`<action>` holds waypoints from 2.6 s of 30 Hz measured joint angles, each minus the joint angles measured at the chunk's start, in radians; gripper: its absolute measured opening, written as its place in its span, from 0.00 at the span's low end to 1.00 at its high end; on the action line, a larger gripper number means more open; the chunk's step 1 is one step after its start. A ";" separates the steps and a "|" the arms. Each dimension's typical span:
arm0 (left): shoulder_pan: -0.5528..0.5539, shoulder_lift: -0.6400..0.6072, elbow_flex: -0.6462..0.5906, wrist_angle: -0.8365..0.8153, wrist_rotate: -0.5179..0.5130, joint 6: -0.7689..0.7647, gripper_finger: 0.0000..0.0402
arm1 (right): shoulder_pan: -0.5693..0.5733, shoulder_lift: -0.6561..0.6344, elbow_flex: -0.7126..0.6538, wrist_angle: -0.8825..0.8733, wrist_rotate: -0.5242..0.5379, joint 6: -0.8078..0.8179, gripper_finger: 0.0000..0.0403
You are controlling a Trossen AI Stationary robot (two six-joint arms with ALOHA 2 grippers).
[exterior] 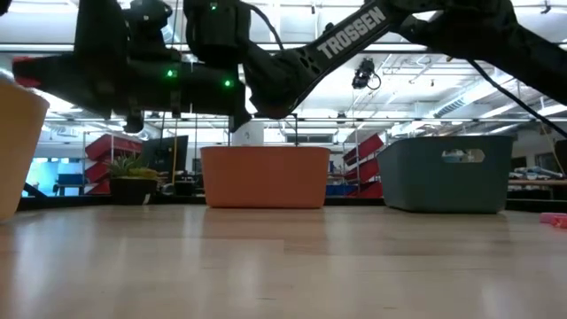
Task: Sort candy
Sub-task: Put the top orange candy into the yellow bin, then put the orange candy into the yellow bin
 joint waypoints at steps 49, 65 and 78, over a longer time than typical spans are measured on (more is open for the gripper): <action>0.000 0.000 0.000 -0.016 0.000 -0.052 0.17 | 0.079 -0.492 -0.037 -1.494 -0.255 -0.293 0.25; 0.000 0.000 0.000 -0.016 0.000 -0.052 0.17 | 0.116 -0.917 -0.751 -1.155 0.080 0.048 0.25; 0.000 0.000 0.000 -0.017 0.000 -0.051 0.17 | 0.276 -1.282 -1.220 -1.158 0.419 0.505 0.25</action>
